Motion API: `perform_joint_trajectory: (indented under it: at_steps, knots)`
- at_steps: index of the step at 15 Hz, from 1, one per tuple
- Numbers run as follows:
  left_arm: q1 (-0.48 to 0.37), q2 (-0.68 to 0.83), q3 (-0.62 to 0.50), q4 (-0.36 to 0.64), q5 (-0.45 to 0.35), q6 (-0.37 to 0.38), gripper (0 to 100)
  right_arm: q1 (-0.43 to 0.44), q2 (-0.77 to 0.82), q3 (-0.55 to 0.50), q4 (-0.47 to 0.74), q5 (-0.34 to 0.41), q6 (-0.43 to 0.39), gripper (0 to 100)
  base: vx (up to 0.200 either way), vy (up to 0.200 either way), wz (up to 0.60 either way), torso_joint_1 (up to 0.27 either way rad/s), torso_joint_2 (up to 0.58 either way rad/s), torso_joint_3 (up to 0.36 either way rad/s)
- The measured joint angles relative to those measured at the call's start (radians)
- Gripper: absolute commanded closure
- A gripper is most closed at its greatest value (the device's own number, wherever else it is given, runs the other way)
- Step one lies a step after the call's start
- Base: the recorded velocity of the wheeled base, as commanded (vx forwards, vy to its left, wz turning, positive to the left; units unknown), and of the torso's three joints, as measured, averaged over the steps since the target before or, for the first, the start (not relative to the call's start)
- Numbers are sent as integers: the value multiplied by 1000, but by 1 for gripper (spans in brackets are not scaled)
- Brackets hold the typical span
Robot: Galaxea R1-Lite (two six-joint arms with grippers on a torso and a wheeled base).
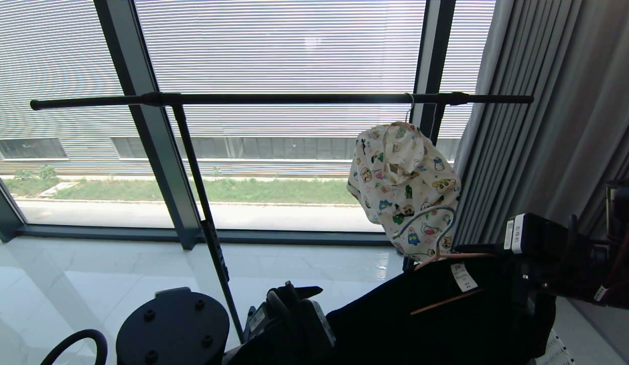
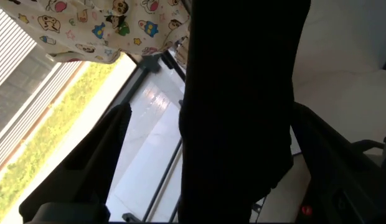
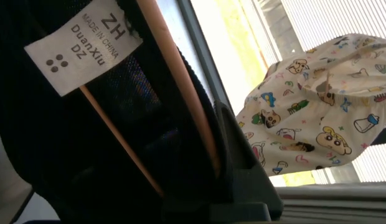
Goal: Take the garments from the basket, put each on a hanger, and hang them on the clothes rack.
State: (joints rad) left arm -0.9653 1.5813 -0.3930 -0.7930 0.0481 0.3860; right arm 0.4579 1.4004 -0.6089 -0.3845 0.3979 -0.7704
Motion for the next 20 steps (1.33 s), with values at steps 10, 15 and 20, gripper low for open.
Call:
perform_joint_trajectory:
  at_steps: [10, 15, 20]
  knots:
    - [245, 42, 193, -159, 22, -51, 100, -17, -10, -17, -22, 2, 48, 100, 0, 0, 0, 0, 0, 0]
    - [292, 85, 194, -184, 34, -53, 100, -16, -11, -19, -25, -3, 85, 100, 0, 0, 0, 0, 0, 0]
    - [432, 94, 213, -186, 59, -46, 100, -53, -13, -17, -52, -6, 113, 100, 0, 0, 0, 0, 0, 0]
